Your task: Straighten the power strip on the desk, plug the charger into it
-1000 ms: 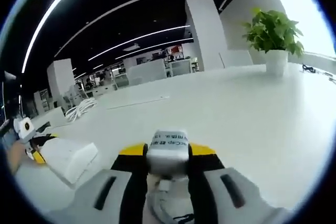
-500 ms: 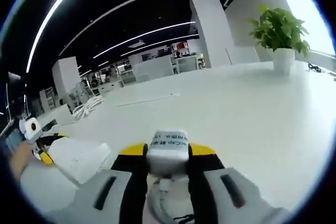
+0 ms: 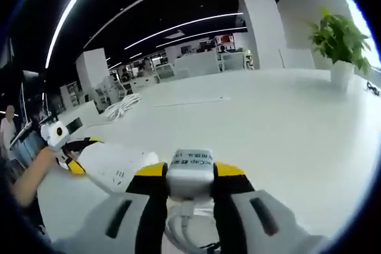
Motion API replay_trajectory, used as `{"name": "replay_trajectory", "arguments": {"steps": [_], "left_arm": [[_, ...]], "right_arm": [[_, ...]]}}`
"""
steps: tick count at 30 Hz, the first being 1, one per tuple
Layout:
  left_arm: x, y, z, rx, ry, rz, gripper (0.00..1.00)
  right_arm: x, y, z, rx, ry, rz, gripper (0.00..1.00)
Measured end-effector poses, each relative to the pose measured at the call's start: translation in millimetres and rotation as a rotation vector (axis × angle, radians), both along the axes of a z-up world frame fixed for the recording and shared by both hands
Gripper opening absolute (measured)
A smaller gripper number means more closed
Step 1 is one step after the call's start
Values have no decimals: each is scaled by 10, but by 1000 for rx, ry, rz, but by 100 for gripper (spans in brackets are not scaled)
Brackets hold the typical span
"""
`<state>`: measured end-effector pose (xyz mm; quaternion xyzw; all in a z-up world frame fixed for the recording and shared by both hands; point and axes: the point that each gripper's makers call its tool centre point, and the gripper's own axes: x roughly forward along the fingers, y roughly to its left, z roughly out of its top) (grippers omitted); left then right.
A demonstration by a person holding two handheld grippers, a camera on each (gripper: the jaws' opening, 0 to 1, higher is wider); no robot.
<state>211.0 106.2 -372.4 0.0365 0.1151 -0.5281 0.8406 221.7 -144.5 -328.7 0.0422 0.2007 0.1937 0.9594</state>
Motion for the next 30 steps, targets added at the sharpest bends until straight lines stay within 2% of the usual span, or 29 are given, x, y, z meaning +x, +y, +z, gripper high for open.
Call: {"name": "replay_trajectory", "arguments": {"steps": [10,13,15,21,26,30], "left_arm": [[-4,0,5,0,0,0,70],[-4,0,6,0,0,0,70],[0,1,6,0,0,0,70],[0,3,5,0,0,1,70],[-8,11,1,0,0,1,70],[-12,20,-4,0,0,1,70]], "right_arm": [[-188,231,59,-23,70,103,28],[-271,304,36,-78,106,160,28],[-296,333,36,-88,131,162,28],[-362,416,79,-51,202,196,28],[-388,453,75,-68,234,205,28],[-474,551,25,-61,300,245,28]]}}
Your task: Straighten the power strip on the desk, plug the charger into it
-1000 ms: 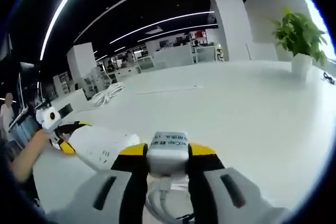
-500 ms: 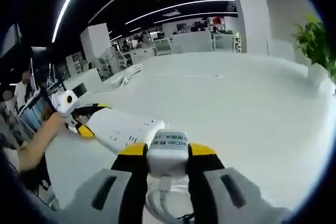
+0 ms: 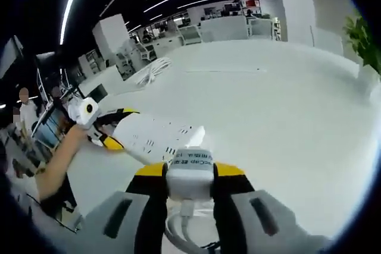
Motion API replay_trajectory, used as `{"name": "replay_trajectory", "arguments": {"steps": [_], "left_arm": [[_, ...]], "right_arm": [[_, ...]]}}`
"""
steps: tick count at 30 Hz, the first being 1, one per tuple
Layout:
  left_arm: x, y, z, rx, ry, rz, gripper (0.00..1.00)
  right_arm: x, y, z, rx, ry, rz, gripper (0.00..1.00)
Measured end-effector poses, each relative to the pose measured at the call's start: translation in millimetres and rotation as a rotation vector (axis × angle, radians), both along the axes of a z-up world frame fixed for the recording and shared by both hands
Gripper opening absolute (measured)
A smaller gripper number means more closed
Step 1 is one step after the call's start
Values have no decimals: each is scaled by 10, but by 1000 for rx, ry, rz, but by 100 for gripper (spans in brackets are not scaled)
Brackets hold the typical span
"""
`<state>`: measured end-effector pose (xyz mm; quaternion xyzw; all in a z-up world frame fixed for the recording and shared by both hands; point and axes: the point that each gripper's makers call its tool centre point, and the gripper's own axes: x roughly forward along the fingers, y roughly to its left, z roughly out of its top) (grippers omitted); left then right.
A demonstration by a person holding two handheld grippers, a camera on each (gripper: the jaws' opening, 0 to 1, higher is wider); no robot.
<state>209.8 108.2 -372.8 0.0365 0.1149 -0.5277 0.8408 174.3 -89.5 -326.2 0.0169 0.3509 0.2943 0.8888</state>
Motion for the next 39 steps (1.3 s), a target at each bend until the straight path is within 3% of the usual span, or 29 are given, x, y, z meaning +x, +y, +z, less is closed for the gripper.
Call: {"name": "replay_trajectory", "arguments": {"steps": [5,19,23,32,39], "left_arm": [[-3,10,-5,0,0,0,70],[-17,19,-13,2,1,7,70],[-17,19,-14,2,1,8,70],[-8,18,-14,2,1,7,70],[2,10,-13,2,1,5,70]], "right_arm": [[-70,109,-11,6,66,19,28],[-139,316,25,-50,175,76,28],[-173,377,27,-40,277,75,28],[-63,400,-96,-128,406,37,28],[21,399,-106,-160,454,18,28]]}}
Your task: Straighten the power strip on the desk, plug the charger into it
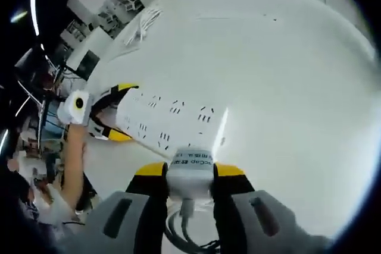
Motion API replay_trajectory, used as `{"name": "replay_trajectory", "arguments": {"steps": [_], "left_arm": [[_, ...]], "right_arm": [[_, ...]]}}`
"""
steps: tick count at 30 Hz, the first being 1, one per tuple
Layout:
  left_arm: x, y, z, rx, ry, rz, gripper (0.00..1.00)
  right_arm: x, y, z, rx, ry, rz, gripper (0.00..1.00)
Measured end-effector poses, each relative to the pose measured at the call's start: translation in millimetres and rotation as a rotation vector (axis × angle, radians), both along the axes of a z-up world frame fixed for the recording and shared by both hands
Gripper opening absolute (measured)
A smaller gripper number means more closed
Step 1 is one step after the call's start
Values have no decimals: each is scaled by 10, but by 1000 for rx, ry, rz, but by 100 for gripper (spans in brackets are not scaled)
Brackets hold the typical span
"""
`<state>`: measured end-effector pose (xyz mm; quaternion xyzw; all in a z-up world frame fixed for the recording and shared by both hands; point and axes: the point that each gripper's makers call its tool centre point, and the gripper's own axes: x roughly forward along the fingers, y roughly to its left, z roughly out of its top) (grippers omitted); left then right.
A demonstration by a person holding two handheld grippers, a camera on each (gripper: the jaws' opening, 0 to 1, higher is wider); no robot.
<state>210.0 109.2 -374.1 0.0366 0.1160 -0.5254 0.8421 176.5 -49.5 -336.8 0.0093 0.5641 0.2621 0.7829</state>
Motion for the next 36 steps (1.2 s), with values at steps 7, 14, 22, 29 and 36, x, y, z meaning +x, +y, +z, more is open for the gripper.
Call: {"name": "replay_trajectory", "arguments": {"steps": [7,14,22,29,36], "left_arm": [[10,-9,2,1,0,2,70],[5,-18,10,0,-1,2,70],[-7,-20,3,0,-3,2,70],[-24,-17,-2,0,-2,3,70],[-43,-15,-10,1,-2,4,70]], "right_arm": [[27,21,-19,-23,31,-18,28],[-13,114,-64,-51,89,-21,28],[78,30,8,-139,77,-33,28],[-41,37,-60,-129,138,-48,28],[-30,119,-54,-130,135,-47,28]]}}
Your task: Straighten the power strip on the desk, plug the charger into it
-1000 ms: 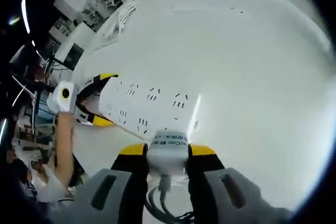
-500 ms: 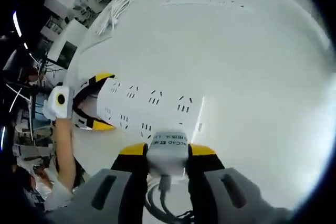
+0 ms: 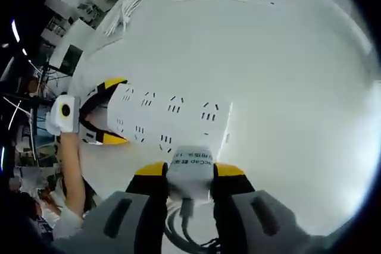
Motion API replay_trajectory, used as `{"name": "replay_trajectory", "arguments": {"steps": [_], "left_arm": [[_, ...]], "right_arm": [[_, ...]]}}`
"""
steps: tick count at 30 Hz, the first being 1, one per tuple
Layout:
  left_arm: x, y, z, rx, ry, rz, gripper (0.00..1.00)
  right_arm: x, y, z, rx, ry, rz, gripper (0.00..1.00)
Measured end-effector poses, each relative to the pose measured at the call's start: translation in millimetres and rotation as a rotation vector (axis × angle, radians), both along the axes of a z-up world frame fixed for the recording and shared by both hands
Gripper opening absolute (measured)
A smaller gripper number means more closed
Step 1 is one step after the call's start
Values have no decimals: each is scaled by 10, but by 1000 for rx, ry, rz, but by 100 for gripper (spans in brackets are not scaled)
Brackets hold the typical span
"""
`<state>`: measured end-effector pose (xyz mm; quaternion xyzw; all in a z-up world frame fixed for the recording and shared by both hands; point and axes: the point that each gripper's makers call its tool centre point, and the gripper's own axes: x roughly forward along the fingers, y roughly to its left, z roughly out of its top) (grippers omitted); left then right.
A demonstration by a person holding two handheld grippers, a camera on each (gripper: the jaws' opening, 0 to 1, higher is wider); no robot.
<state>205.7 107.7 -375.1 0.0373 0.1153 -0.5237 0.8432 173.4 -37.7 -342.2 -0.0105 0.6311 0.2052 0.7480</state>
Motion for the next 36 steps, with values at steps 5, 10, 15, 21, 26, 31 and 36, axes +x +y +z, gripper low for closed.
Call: {"name": "replay_trajectory", "arguments": {"steps": [5,10,15,21,26,31,36], "left_arm": [[3,2,-1,0,1,0,70],[14,4,5,-1,-2,0,70],[14,12,6,-1,-2,0,70],[12,20,8,-1,-1,3,70],[7,28,10,0,-1,9,70],[12,30,10,1,0,9,70],[8,30,13,4,-1,12,69]], "right_arm": [[43,-22,3,-13,-2,-8,28],[56,-70,2,-22,-2,-18,28],[41,-58,-17,-10,15,-30,28],[46,-10,-8,-23,0,-55,28],[108,-10,-22,-45,-45,-49,28],[160,-20,-10,-28,-69,-71,28],[190,-4,8,-61,-93,-95,28]]}}
